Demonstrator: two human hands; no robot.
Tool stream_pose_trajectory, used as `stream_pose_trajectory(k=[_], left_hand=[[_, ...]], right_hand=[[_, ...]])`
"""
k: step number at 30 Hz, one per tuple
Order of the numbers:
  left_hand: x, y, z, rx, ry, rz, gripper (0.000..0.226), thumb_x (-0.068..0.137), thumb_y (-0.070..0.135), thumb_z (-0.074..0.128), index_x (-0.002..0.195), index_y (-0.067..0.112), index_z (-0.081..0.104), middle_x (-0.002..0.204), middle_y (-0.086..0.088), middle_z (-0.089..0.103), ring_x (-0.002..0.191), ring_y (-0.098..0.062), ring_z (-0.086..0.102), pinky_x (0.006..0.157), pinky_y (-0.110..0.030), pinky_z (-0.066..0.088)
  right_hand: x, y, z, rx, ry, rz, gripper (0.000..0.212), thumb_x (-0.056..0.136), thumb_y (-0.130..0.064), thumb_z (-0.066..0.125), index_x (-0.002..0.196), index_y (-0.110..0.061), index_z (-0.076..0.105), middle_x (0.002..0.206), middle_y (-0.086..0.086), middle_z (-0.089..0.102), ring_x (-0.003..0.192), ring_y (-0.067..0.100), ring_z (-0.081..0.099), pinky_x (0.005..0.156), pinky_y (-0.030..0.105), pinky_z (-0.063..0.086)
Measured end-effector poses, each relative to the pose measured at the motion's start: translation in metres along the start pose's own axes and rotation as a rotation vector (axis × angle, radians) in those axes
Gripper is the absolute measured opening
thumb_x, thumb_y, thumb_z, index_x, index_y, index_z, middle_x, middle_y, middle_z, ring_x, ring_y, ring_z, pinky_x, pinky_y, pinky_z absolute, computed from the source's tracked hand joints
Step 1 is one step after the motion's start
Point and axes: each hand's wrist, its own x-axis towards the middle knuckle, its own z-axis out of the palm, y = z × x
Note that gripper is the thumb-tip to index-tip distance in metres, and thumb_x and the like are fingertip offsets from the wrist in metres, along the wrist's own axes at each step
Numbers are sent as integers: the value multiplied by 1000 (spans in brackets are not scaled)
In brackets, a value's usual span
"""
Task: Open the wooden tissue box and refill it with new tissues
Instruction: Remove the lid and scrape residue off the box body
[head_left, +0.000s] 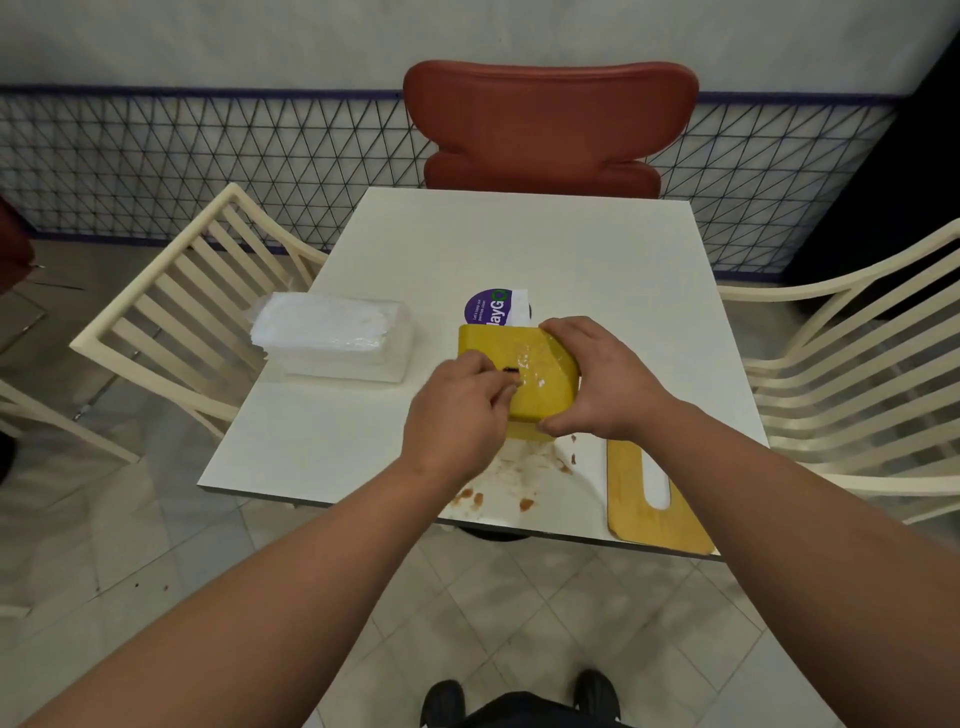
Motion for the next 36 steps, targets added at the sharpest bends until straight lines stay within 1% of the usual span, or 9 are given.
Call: stream_pose_trajectory(k=[3, 8, 12, 17, 19, 24, 30, 33, 36], left_hand=[[2, -6, -1, 8, -6, 20, 19, 89, 26, 59, 95, 19, 76, 88, 0, 61, 79, -25, 58, 64, -30, 48], [14, -16, -5, 15, 27, -72, 17, 91, 23, 61, 98, 18, 75, 93, -1, 61, 83, -25, 59, 69, -30, 48], [-11, -12, -4, 2, 18, -9, 18, 90, 23, 61, 98, 17, 75, 88, 1, 61, 78, -23, 58, 64, -30, 49], [-14, 10, 13, -17, -51, 108, 23, 88, 26, 56, 100, 20, 74, 89, 2, 62, 77, -25, 57, 58, -36, 52], [-13, 7, 10, 4, -57, 124, 23, 88, 28, 56, 100, 21, 74, 89, 3, 61, 78, -24, 57, 58, -36, 52], [-10, -12, 1, 4, 42, -1, 21, 87, 26, 58, 95, 18, 76, 84, 2, 60, 74, -23, 58, 58, -31, 50], [-7, 1, 6, 16, -42, 92, 23, 87, 29, 56, 96, 21, 75, 86, 2, 61, 76, -24, 58, 59, -33, 51], [7, -14, -8, 48, -9, 22, 20, 88, 27, 58, 95, 20, 76, 88, 0, 62, 79, -25, 59, 64, -32, 50], [29, -21, -16, 80, -59, -26, 20, 92, 28, 57, 101, 21, 75, 97, -1, 61, 88, -23, 58, 71, -30, 46]], right_hand=[[0, -1, 1, 1, 2, 2, 112, 43, -46, 82, 143, -27, 36, 139, -10, 38, 124, 15, 43, 95, 36, 46], [0, -3, -1, -13, -5, 12, 111, 47, -40, 87, 144, -28, 35, 140, -11, 36, 124, 14, 42, 93, 35, 47], [2, -3, -1, -21, -12, 8, 112, 47, -42, 86, 144, -27, 34, 141, -10, 36, 125, 14, 41, 93, 35, 47], [2, -3, 0, -5, 5, 2, 111, 43, -55, 75, 143, -27, 37, 138, -10, 39, 123, 15, 44, 94, 37, 48], [2, -2, -1, -7, 2, 8, 112, 43, -54, 77, 144, -27, 36, 140, -10, 38, 124, 15, 43, 95, 35, 47], [3, -3, 1, -12, -4, 15, 112, 47, -42, 86, 145, -27, 34, 142, -10, 36, 125, 14, 41, 94, 34, 47], [1, -2, -1, -4, 0, -5, 108, 48, -40, 87, 143, -27, 37, 137, -11, 38, 122, 15, 44, 91, 33, 48], [1, -4, -3, -10, -4, 4, 111, 48, -40, 88, 144, -26, 35, 139, -10, 37, 123, 15, 43, 92, 34, 47], [0, -4, -3, -12, -6, 10, 111, 48, -39, 89, 144, -27, 35, 139, -10, 37, 123, 15, 42, 91, 32, 46]])
